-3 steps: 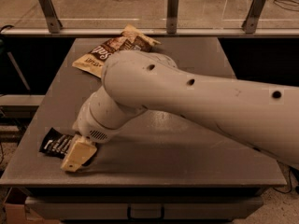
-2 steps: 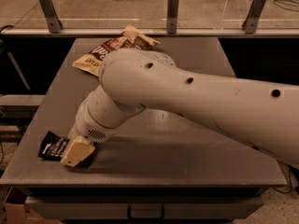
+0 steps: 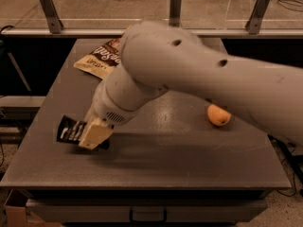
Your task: Move rxbar chocolate near brown chip bag
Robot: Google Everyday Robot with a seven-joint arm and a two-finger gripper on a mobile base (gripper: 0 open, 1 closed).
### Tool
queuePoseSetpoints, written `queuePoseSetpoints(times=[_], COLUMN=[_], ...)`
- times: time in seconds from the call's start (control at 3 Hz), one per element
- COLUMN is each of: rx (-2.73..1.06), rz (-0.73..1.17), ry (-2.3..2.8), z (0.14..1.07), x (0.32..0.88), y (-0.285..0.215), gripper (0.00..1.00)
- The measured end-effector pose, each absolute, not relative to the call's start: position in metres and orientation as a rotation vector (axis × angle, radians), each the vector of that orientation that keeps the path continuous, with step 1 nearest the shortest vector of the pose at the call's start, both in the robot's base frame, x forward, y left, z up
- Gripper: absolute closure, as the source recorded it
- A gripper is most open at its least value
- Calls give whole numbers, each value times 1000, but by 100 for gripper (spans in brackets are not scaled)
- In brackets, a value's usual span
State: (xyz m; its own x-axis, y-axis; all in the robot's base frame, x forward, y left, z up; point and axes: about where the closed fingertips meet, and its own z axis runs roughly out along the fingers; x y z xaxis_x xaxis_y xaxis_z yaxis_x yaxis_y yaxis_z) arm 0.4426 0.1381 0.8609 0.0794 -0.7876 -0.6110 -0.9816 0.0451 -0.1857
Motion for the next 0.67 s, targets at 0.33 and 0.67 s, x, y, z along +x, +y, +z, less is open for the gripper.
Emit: queuePoseSetpoints(times=[0.33,0.67], rx=[-1775,-1763], rz=[369,347], ry=[1717,1676], z=[914,950], x=[474,480], y=[90,86], gripper=[100,100])
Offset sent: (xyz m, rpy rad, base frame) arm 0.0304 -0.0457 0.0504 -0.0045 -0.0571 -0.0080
